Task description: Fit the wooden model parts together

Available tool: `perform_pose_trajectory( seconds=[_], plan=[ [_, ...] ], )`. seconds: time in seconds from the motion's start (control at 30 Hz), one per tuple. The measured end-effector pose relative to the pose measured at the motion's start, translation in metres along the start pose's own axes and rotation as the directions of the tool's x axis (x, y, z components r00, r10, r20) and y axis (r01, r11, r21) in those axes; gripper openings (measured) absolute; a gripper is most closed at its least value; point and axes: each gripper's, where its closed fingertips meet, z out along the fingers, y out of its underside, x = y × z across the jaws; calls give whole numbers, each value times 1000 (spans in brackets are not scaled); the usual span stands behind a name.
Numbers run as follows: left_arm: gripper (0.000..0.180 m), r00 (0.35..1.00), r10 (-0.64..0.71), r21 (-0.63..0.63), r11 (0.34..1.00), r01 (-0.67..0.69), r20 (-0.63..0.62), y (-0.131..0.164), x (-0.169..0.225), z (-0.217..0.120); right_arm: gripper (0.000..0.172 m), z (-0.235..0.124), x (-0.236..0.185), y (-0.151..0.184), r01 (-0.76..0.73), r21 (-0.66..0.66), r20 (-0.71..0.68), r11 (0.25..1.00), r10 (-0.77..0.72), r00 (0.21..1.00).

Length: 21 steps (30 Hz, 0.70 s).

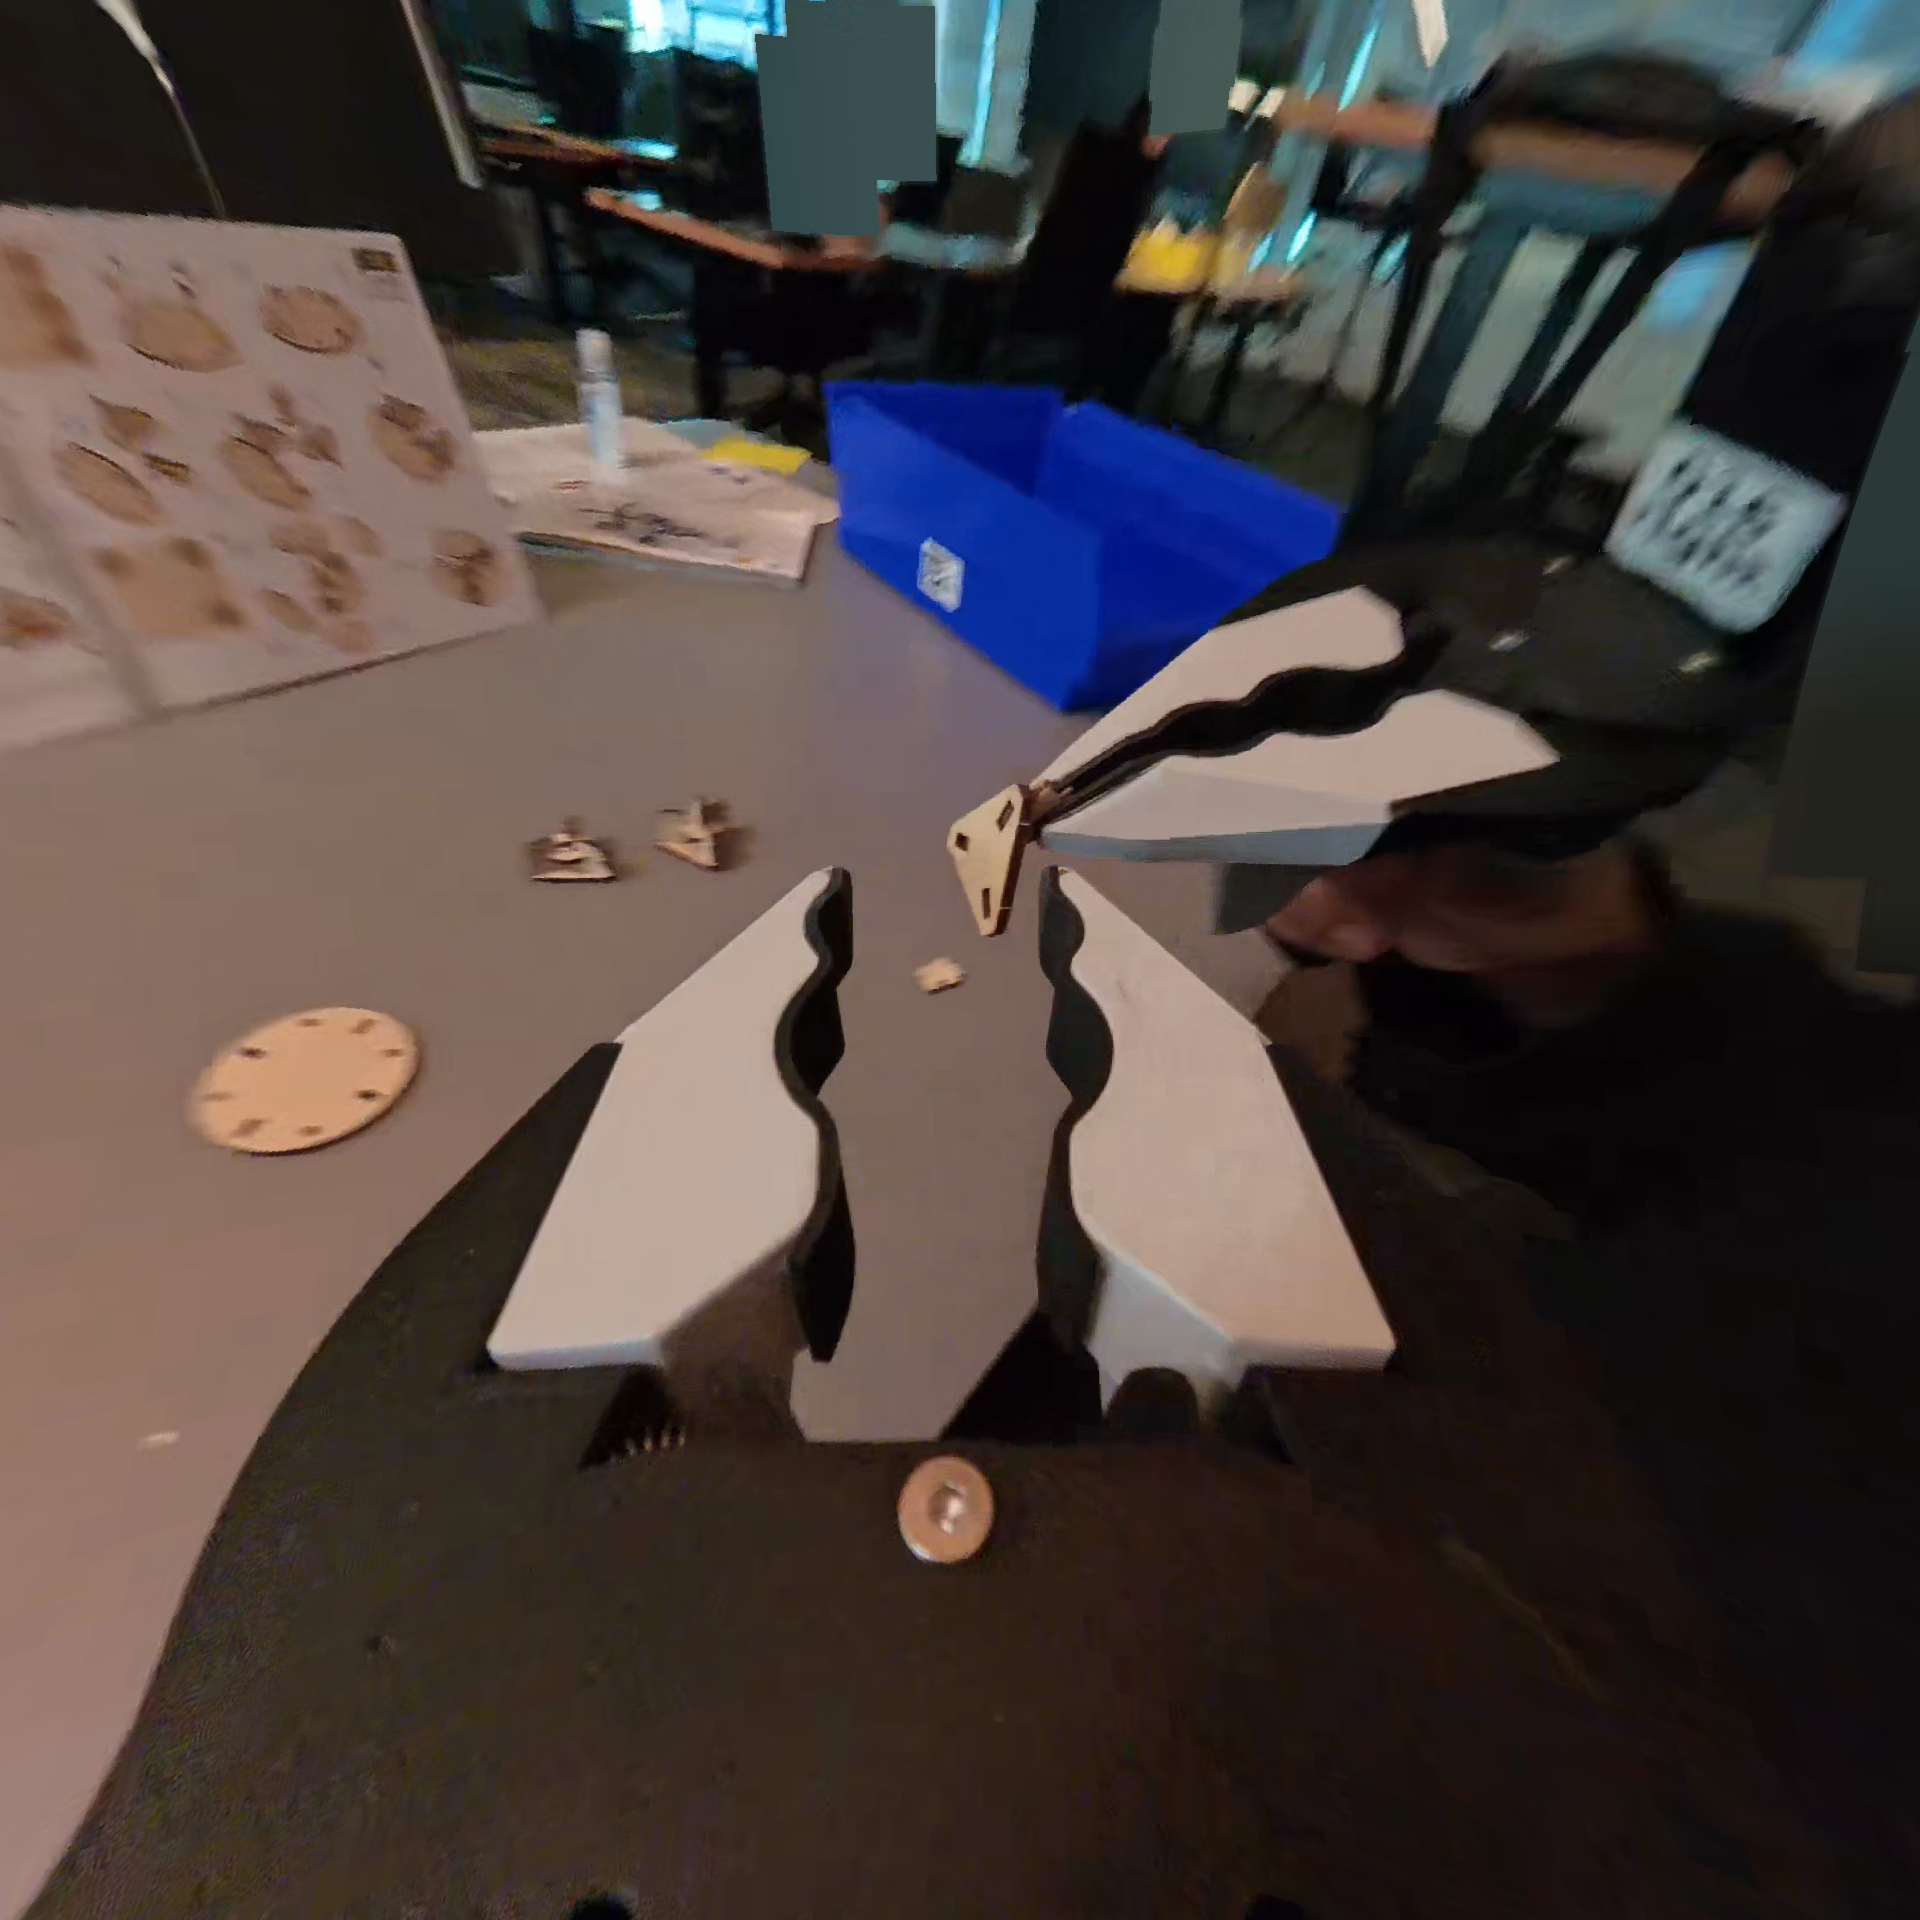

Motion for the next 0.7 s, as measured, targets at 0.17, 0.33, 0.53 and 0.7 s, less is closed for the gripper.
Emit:
perform_pose_trajectory(
  seconds=[0.17, 0.33, 0.53, 0.7],
  plan=[
    [10, 980, 189, -77, 980, -185, 55, 9, 6, 9, 0, 4, -6, -2, -31, -17, -22, 999, 30, 999],
    [3, 967, 235, -38, 972, -232, 98, 1, 5, 7, 0, 6, -6, -2, 41, -42, -86, 998, -45, 995],
    [1, 910, 366, -78, 931, -357, 194, -3, 3, 5, 2, 6, -7, -5, 131, -10, -134, 991, -131, 982],
    [2, 892, 399, -75, 917, -393, 213, -2, 1, 5, 0, 8, -7, -5, 77, 22, -123, 997, -73, 990]
  ],
)
